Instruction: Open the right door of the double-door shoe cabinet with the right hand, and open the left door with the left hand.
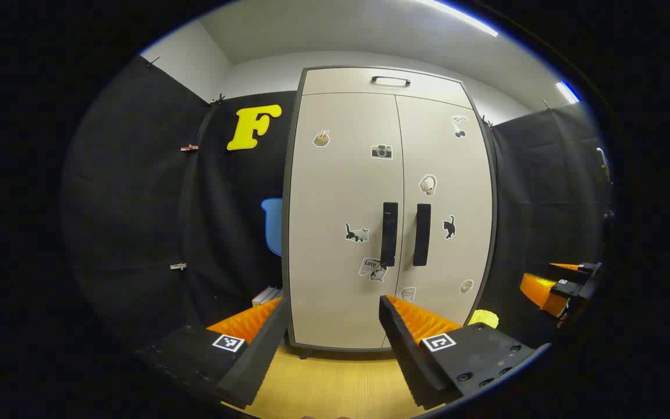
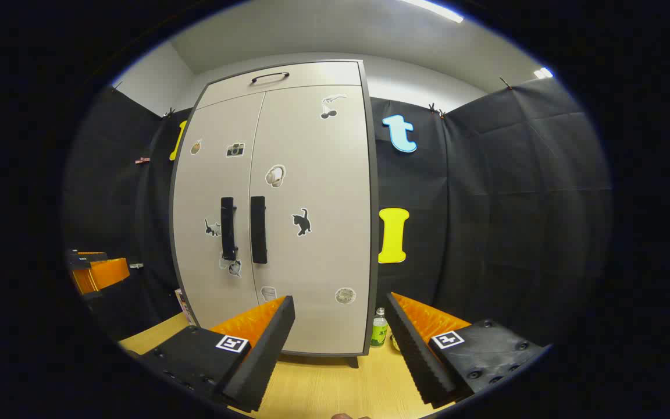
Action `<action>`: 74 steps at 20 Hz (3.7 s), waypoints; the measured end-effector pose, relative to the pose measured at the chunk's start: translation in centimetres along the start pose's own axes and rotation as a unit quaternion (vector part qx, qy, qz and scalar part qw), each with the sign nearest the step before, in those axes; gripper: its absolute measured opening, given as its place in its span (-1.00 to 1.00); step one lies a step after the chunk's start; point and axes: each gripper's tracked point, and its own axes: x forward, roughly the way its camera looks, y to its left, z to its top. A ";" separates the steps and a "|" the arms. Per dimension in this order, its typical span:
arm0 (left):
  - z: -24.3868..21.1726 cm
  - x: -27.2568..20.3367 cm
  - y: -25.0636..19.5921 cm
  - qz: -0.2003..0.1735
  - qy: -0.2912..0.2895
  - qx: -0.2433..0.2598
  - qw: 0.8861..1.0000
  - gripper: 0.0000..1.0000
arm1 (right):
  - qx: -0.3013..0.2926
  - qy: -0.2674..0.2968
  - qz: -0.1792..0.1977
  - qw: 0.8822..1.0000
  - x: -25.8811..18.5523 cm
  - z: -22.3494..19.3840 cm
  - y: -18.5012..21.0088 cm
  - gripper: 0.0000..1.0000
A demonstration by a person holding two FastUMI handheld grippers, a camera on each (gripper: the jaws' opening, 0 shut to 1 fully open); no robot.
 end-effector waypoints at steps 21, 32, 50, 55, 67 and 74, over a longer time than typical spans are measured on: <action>-1.2 2.4 2.0 -0.048 0.011 0.005 0.999 0.89 | -0.014 0.014 -0.026 0.999 1.2 -0.3 3.6 0.97; -1.4 2.1 2.6 -0.053 0.009 0.002 0.999 0.89 | -0.007 0.019 0.013 1.000 5.4 2.3 7.2 0.97; -5.1 1.9 7.9 -0.023 0.041 0.029 0.998 0.90 | -0.010 -0.002 0.051 0.999 19.7 4.1 14.3 0.96; -5.8 1.7 8.7 -0.015 0.047 0.014 0.999 0.89 | -0.008 0.017 0.052 0.998 20.9 3.4 15.7 0.81; -5.5 0.5 10.6 0.000 0.036 0.019 0.999 0.90 | 0.028 0.062 0.036 0.997 21.7 2.2 15.8 -0.49; -5.6 -0.5 11.0 -0.017 0.033 0.025 0.999 0.90 | 0.039 0.093 0.042 0.994 21.4 1.9 15.8 -0.75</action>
